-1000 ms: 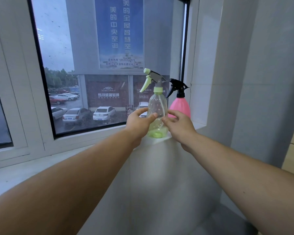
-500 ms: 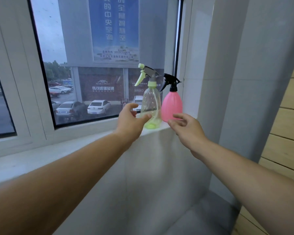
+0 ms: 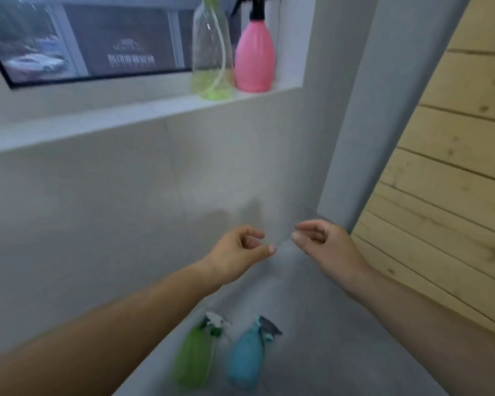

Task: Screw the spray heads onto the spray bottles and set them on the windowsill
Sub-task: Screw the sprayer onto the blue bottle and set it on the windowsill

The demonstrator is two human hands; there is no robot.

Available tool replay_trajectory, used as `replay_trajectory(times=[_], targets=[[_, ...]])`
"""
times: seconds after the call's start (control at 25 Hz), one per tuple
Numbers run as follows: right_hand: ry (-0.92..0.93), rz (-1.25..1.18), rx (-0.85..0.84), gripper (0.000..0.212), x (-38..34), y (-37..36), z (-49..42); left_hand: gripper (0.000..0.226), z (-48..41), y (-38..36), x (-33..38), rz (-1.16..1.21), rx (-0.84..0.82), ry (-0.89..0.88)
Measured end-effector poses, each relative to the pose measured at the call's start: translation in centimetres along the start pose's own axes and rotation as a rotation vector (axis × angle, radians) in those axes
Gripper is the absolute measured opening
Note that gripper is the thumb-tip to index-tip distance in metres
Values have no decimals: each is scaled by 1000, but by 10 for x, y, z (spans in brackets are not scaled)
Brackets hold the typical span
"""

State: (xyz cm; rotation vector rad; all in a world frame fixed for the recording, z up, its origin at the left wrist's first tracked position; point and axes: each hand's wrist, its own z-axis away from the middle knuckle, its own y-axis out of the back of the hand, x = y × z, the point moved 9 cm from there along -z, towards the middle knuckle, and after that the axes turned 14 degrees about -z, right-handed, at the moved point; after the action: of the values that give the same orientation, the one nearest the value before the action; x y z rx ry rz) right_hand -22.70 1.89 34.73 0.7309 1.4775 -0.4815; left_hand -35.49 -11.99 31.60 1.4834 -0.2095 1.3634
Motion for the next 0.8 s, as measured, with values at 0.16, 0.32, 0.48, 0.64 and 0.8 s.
replay_trajectory(times=[0.16,0.32,0.48,0.64,0.8], targets=[[-228,90,-14,29,106,2,28,52,-3,-77,-88,-141,-155,217],[-472,165,-81,35,208,-5,47,73,-3,-130,-175,-285,-269,378],[-615,191,-89,44,289,-16,49,90,-12,-163,-236,-387,-299,471],[-690,178,-101,52,349,-36,37,102,-17,-184,-271,-327,-333,567],[-655,280,-114,57,387,-59,14,89,-12,-202,-292,-260,-424,693]])
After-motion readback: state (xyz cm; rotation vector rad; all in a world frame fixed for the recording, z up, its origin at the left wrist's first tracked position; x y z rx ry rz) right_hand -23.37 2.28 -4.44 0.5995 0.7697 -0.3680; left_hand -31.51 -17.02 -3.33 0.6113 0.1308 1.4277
